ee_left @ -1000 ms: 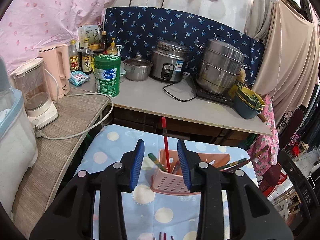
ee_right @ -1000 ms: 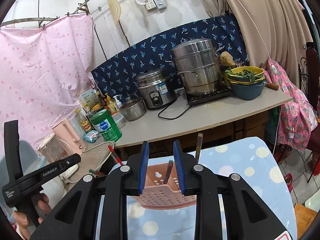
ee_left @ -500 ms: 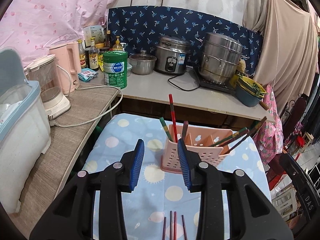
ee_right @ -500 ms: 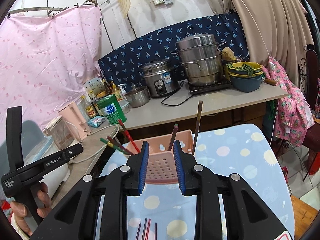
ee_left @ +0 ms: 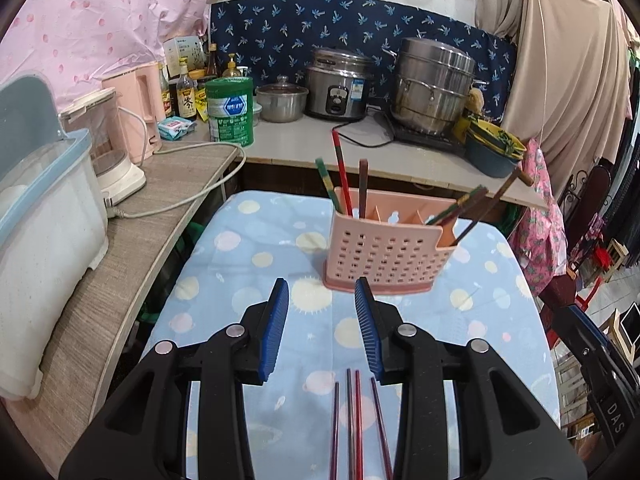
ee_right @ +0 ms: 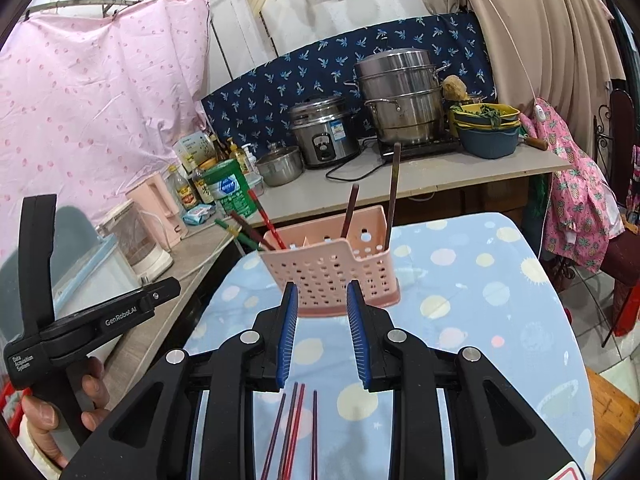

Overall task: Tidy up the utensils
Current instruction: 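Withdraw both grippers from the basket back toward the chopsticks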

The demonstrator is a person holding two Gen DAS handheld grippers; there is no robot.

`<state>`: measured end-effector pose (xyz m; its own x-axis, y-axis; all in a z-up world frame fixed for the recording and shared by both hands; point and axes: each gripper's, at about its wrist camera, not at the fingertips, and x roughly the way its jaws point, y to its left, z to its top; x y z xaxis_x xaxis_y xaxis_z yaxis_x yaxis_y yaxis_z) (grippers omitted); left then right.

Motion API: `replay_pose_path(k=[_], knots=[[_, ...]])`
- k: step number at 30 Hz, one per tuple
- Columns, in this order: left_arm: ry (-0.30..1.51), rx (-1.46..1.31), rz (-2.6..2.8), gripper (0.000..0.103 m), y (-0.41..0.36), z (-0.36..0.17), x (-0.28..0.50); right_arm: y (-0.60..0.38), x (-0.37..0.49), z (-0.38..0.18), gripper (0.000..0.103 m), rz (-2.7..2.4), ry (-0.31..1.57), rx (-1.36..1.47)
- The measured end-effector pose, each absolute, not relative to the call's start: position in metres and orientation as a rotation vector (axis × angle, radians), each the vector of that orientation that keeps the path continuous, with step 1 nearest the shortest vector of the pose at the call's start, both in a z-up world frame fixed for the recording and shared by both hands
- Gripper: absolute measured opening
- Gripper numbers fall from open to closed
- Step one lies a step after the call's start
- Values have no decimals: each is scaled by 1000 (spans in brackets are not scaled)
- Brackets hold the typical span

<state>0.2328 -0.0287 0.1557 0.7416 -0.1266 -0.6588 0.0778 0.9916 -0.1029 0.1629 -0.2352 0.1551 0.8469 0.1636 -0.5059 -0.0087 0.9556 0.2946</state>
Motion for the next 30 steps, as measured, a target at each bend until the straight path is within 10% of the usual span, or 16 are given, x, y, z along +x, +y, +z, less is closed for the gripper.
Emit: replay_pose_path(k=[30], knots=[[1010,-57,-144,33,-15,34,149,-204,76,38,25,108,846,234]])
